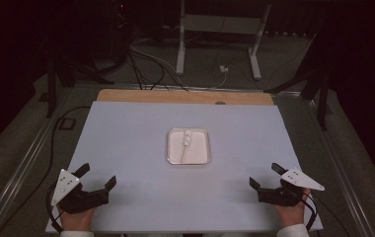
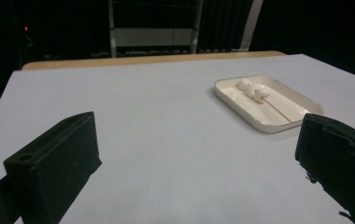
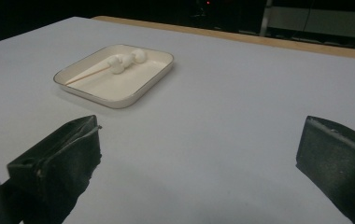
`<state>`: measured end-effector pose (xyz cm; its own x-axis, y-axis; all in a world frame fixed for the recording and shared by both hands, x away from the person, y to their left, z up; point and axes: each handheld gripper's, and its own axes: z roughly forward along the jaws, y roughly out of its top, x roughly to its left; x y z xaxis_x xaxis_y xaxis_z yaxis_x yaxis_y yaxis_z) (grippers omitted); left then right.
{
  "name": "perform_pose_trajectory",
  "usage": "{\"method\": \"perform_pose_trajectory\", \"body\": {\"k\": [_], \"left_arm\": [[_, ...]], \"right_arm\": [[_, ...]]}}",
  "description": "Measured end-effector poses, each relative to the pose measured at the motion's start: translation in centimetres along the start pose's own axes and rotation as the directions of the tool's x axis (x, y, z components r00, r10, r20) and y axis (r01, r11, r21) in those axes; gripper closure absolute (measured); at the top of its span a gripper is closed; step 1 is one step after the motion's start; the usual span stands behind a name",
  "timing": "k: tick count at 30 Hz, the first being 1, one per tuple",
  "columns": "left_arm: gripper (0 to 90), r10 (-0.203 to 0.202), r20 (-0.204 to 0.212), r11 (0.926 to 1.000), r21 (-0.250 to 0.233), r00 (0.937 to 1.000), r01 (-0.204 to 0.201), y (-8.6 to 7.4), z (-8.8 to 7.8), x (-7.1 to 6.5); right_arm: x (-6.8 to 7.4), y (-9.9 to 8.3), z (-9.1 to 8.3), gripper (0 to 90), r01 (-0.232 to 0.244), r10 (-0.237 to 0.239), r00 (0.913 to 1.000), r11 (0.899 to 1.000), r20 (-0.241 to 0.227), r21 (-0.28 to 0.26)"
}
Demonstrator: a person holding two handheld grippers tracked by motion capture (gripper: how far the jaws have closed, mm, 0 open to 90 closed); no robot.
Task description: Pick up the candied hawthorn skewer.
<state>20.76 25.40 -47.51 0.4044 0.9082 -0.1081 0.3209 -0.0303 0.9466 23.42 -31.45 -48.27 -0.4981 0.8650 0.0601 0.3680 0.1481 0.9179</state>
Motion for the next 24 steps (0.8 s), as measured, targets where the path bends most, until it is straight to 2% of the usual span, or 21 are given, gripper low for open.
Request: {"method": "perform_pose_trajectory", "body": {"k": [9,13,16,24], "left_arm": [[0.7,-0.004,-0.019,0.9998,0.020,0.9998,0.004,-0.1,-0.2,0.0],[0.7,-0.002,-0.027,0.9996,0.028,0.9996,0.003,0.3,-0.1,-0.3],[0.8,0.009,-0.027,0.9992,0.039,0.9996,-0.008,0.8,0.1,-0.5],[0.8,0.016,-0.003,0.9988,0.047,0.9999,-0.016,1.9,0.8,-1.0]], "right_arm": [[-0.2,-0.1,0.2,0.0,-0.010,0.010,0.9999,1.000,0.007,-0.009],[-0.3,-0.1,0.0,0.0,-0.021,0.021,0.9997,1.000,-0.008,-0.014],[-0.4,-0.2,-0.2,0.6,-0.034,0.033,0.9992,0.999,-0.021,-0.041],[-0.1,-0.1,-0.2,1.0,-0.032,0.032,0.9995,0.999,-0.006,-0.014]]}}
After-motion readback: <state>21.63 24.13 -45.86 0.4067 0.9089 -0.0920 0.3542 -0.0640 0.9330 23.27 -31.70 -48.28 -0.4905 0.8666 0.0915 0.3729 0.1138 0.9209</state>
